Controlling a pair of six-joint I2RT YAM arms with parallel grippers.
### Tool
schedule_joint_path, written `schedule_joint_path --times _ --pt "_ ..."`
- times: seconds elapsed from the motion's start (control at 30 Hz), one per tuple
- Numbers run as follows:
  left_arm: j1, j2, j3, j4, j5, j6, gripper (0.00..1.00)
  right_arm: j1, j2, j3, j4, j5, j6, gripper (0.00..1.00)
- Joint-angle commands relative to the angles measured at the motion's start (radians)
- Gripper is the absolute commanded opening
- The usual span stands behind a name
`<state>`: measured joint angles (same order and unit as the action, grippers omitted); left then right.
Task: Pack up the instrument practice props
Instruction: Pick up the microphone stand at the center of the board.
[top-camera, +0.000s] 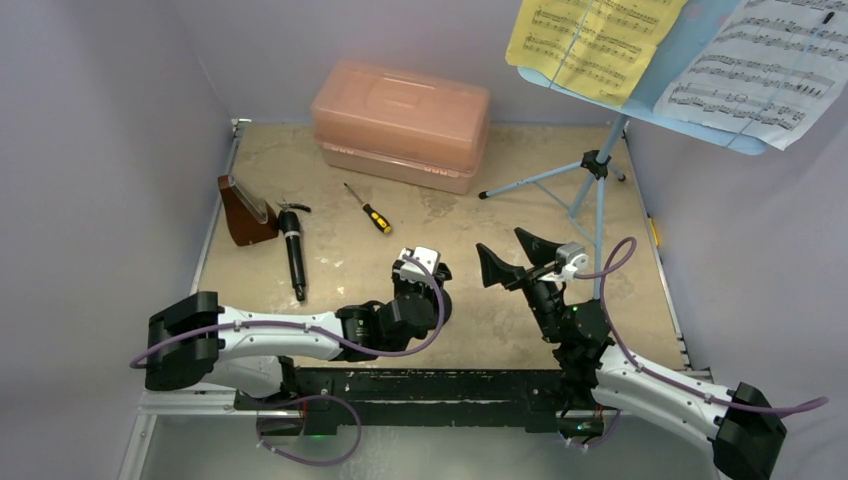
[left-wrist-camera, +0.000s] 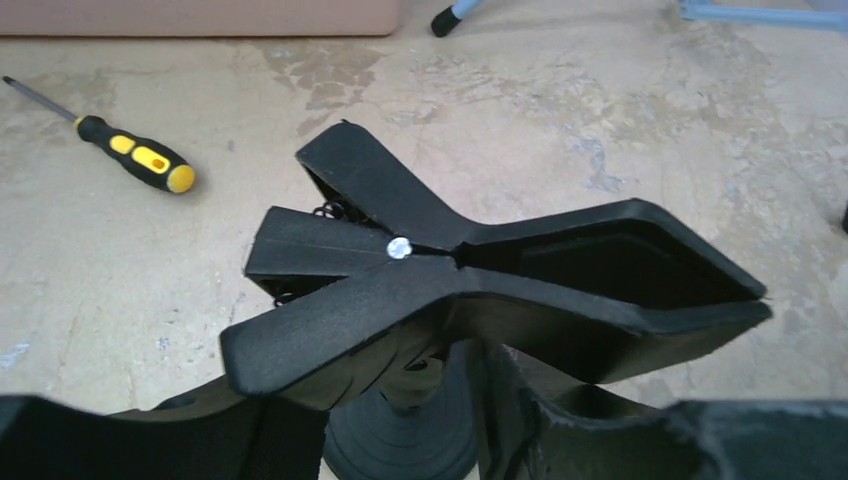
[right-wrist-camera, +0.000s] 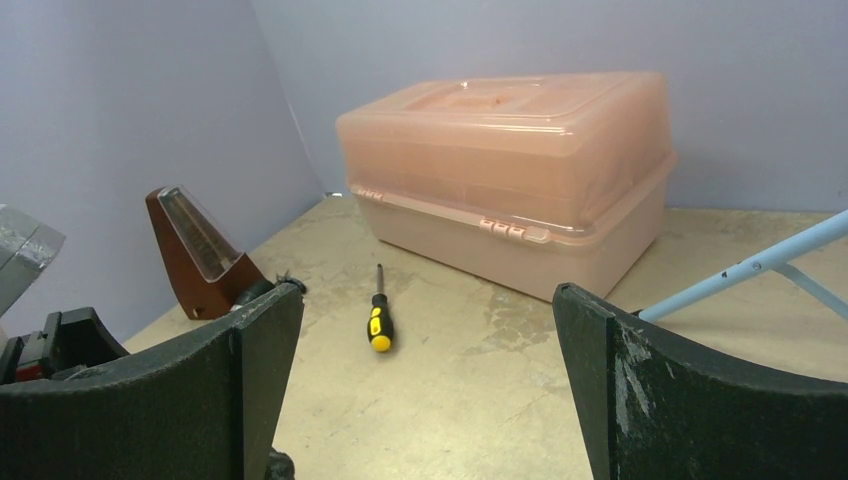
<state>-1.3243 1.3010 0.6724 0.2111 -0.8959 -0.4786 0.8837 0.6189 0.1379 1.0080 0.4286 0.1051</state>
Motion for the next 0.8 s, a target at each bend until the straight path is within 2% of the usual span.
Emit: schedule_joint_path --times 0.0,0.07,0.23,0.27,0.4,0.53,0.6,0.77 --pt "-0.003 0.009 0.029 0.076 -0.117 -0.028 0.44 0.003 -0.005 -0.003 0.040 0.018 0.009 0.98" --pt "-0.003 0.012 0.032 0.088 -0.133 -0.018 0.37 0.003 -0.004 -0.003 0.040 0.018 0.010 0.98" --pt "0.012 0.019 0.084 0.028 -0.220 0.019 0.03 0.003 -0.002 -0.004 0.040 0.021 0.010 0.98" --pt "0.023 0.016 0.102 -0.001 -0.230 0.032 0.00 0.003 -0.002 -0.004 0.041 0.022 0.010 0.98" --pt "0.099 -0.026 0.169 -0.088 -0.250 0.070 0.00 0.003 -0.005 -0.006 0.040 0.023 0.011 0.98" --pt "0.233 -0.106 0.197 -0.173 -0.217 0.056 0.00 0.002 -0.018 -0.007 0.038 0.021 0.014 0.98" --pt "0.305 -0.141 0.226 -0.271 -0.214 0.022 0.00 0.002 -0.028 -0.010 0.032 0.021 0.018 0.98" --pt "0.455 -0.220 0.273 -0.400 -0.243 0.013 0.00 0.002 -0.049 -0.013 0.028 0.017 0.024 0.98"
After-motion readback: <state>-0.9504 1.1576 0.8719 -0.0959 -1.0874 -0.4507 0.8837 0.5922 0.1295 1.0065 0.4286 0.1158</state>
